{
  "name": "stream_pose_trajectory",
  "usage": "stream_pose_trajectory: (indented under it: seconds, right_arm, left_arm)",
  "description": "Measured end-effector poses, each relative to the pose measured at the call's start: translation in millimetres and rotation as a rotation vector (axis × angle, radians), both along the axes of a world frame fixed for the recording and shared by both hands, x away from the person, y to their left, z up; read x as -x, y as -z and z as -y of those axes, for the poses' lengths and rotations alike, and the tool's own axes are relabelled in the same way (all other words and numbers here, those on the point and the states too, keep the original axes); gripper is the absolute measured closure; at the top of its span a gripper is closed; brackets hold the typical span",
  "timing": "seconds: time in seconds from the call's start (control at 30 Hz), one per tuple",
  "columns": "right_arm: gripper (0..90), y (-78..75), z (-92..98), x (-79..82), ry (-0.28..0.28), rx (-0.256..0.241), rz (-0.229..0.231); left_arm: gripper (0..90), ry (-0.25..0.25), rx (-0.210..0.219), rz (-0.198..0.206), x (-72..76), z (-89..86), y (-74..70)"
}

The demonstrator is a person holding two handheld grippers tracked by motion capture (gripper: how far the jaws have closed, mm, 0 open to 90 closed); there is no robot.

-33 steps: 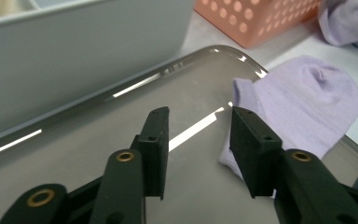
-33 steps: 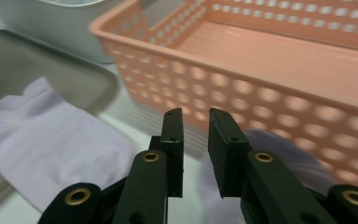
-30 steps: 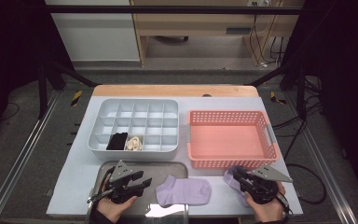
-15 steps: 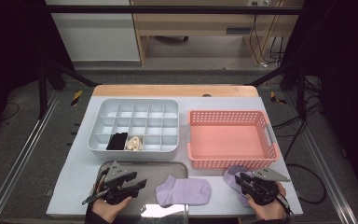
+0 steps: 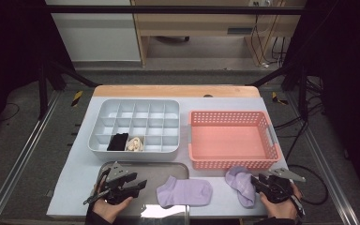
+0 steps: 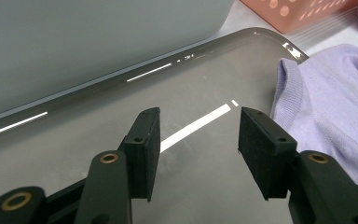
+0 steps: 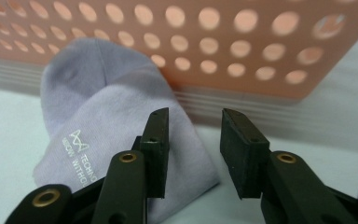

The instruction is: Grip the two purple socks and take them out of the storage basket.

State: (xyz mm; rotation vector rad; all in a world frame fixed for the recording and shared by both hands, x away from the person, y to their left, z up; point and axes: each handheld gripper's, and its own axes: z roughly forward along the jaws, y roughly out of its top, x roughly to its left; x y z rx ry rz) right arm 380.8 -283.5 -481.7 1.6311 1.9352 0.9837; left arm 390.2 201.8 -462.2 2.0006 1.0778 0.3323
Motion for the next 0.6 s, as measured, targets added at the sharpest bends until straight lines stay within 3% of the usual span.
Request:
stream_pose_trajectory:
  seconds: [0.07,0.17,0.23,0.4,0.43,0.47,0.6]
  right_arm:
    - [74.2,0.1,-1.0,-0.1,-0.019,-0.022,-0.004]
    - [85.8,-3.7,-4.5,1.1,-0.045,-0.007,-0.008]
    - [86.3,-8.2,-6.1,2.5,-0.056,-0.007,0.004]
    - [85.8,-28.7,-23.2,11.3,-0.14,-0.011,0.098]
    - [85.8,-28.7,-23.2,11.3,-0.14,-0.011,0.098]
    - [85.2,-36.9,-37.8,13.8,-0.188,0.006,0.129]
    - [85.3,-41.5,-63.7,15.3,-0.265,0.021,0.14]
  left_arm:
    - [48.2,0.002,-0.001,0.0,0.0,0.1,0.1]
    - [48.3,0.003,-0.002,0.0,0.0,0.2,0.0]
    - [48.3,0.002,0.0,0.001,0.0,0.1,-0.1]
    - [48.4,0.0,-0.003,-0.001,-0.5,0.6,0.1]
    - [48.4,0.0,-0.003,-0.001,-0.5,0.6,0.1]
    - [48.4,0.003,-0.005,-0.001,-0.5,0.7,0.1]
    - [48.4,0.003,-0.008,-0.001,-0.7,2.0,0.6]
